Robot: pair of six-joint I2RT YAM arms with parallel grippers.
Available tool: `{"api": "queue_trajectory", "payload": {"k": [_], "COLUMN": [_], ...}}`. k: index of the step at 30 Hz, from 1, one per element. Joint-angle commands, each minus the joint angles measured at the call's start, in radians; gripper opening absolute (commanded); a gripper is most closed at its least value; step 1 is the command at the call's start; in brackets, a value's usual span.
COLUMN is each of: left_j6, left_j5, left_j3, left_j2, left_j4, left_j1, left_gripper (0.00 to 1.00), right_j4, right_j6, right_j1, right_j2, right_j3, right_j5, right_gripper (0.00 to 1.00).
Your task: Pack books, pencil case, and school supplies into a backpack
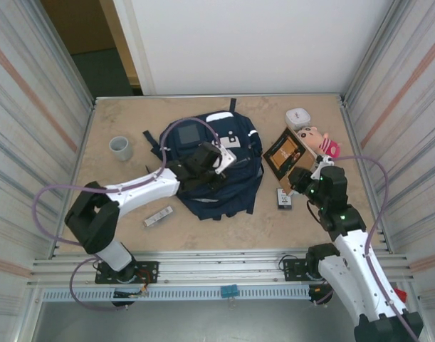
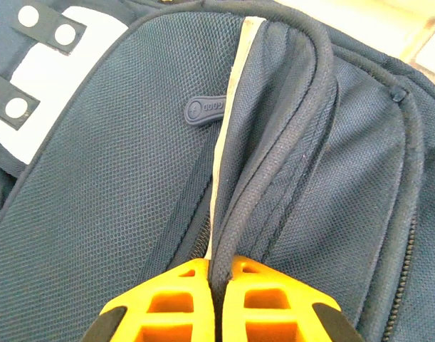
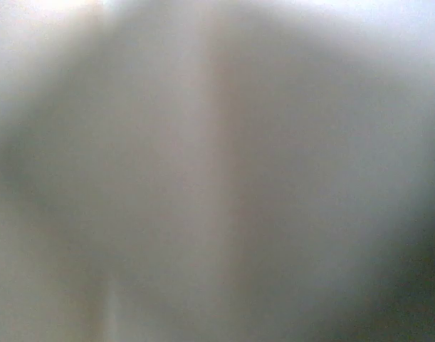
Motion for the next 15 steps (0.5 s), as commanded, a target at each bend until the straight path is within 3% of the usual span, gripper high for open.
{"api": "queue_trajectory", "payload": {"k": [1, 3, 8, 15], "left_j6": [-0.099, -0.081, -0.065, -0.054], "left_j5": [0.05, 0.062, 0.11, 0.141], "left_j3": [0.086, 0.154, 0.321, 0.421], "left_j2": [-0.057, -0.05, -0.016, 0.014], "left_j4": [-0.026, -0.064, -0.16, -0.203], "left_j1": [0.044, 0.05, 0.087, 0.133], "left_gripper": [0.0, 0.0, 0.0, 0.0], "right_j4": [-0.079, -0.141, -0.143, 0.081], "right_j6": [0.063, 0.1, 0.251, 0.435], "right_j1": [-0.031, -0.032, -0.017, 0.104], "right_j2": [-0.079, -0.115, -0.146, -0.087], "right_j3": [0.084, 0.091, 0.029, -0.073], "right_j5": [0.01, -0.005, -0.204, -0.238], "right_gripper": [0.0, 0.0, 0.0, 0.0]}}
